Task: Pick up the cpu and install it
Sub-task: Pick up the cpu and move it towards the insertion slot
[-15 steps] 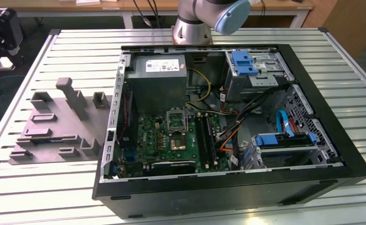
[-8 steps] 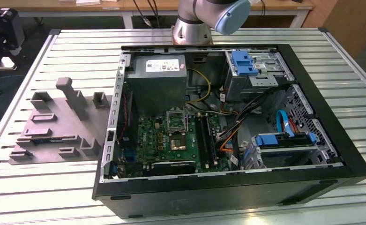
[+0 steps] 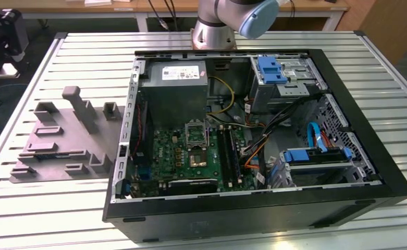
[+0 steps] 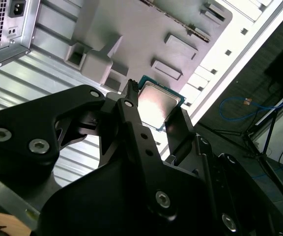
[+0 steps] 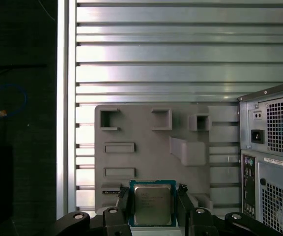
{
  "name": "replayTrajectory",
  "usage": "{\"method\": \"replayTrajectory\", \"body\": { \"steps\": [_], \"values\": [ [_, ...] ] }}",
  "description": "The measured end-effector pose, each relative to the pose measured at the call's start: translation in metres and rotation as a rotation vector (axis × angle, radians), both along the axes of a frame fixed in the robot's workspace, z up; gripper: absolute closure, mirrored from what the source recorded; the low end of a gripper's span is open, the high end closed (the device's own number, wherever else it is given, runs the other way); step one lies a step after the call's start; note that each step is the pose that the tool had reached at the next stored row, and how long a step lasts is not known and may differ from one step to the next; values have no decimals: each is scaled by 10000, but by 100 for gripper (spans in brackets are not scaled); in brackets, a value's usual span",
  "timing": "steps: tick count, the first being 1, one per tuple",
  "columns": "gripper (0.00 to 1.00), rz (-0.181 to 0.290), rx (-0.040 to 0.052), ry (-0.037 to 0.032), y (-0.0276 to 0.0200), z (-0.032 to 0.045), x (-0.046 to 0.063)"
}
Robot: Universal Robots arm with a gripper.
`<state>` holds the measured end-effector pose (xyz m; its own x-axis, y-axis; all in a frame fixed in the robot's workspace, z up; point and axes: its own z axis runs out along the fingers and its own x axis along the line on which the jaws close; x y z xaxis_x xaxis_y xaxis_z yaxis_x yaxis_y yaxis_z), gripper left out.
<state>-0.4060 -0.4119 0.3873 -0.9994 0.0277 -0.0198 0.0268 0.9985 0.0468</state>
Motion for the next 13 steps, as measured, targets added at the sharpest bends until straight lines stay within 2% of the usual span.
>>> {"method": "replayTrajectory", "body": {
  "steps": [13],
  "values": [
    [53, 0, 1, -1, 0, -1, 30]
  ]
}}
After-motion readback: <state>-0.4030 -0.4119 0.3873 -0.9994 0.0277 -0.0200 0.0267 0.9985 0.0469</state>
